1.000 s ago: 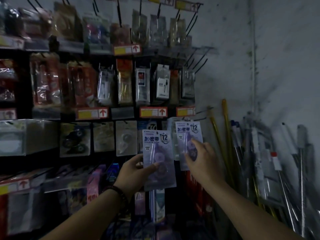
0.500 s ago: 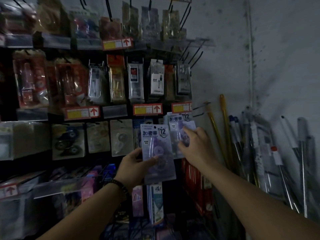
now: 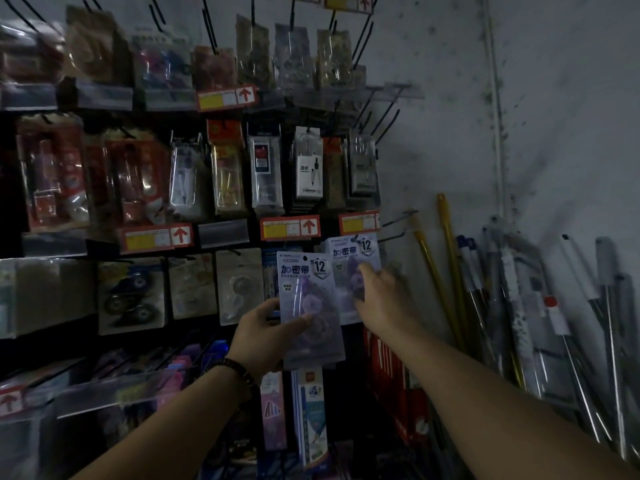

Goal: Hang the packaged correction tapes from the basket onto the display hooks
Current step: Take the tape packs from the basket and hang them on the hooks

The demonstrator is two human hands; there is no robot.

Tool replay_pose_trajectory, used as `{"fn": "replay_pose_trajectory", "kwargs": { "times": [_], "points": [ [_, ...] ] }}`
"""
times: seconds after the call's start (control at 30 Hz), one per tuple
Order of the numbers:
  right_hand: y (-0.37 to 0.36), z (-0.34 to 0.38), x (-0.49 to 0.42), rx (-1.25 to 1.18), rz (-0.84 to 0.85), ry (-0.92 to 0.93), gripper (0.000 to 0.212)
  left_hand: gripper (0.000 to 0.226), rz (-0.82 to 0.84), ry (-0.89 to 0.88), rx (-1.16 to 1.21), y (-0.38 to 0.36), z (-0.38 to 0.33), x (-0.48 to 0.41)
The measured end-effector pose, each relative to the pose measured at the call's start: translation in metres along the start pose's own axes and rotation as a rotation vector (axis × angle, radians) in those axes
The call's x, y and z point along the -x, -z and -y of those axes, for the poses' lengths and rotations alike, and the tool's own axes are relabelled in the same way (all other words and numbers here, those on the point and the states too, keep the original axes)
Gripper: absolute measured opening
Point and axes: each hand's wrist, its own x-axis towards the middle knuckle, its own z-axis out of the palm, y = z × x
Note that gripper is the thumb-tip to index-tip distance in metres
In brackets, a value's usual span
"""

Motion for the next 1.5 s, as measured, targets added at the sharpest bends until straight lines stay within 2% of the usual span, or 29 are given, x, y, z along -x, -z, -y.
{"fn": "replay_pose_trajectory", "kwargs": {
  "times": [0.1,0.17,0.27,0.4,0.47,0.6,0.67,0.8,1.07,1.17,1.37,1.5],
  "points": [
    [0.002,-0.002,0.004,0.016,0.021,-0.006,0.028,0.034,0.006,0.011,-0.005,-0.001,-0.003,-0.003],
    [0.006,-0.002,0.009,0.03,-0.028,0.029,0.026,0.034,-0.004,0.019,-0.011,-0.004,-0.005,-0.005],
    [0.019,0.005,0.024,-0.067,-0.099,0.14,0.04,0.035,0.006,0.021,-0.023,-0.012,-0.008,-0.007],
    [0.027,0.013,0.05,-0.176,-0.02,0.264,0.065,0.03,0.009,-0.007,-0.01,-0.027,-0.013,-0.005],
    [0.026,0.013,0.058,-0.21,-0.012,0.271,0.069,0.027,0.009,-0.011,-0.011,-0.033,-0.014,-0.005],
    [0.018,0.008,0.063,-0.276,-0.076,0.212,0.064,0.022,0.02,0.007,-0.063,-0.039,-0.011,-0.007],
    [0.015,0.004,0.063,-0.289,-0.095,0.158,0.066,0.024,0.014,-0.024,-0.176,-0.04,-0.011,-0.007],
    [0.009,-0.005,0.06,-0.228,-0.088,0.035,0.078,0.032,-0.056,-0.208,-0.602,-0.033,-0.021,-0.002],
    [0.009,-0.008,0.04,-0.208,-0.136,0.01,0.089,0.033,0.007,-0.31,-0.917,-0.017,-0.024,0.0],
    [0.01,-0.007,0.032,-0.2,-0.139,0.001,0.079,0.031,0.021,-0.349,-1.004,-0.013,-0.021,0.003],
    [0.012,-0.008,0.021,-0.111,0.0,-0.017,0.068,0.03,0.044,-0.379,-0.994,-0.014,-0.016,0.003],
    [0.01,-0.001,0.01,-0.073,0.017,-0.03,0.044,0.025,0.049,-0.404,-0.984,-0.014,-0.015,0.004]
  ]
}}
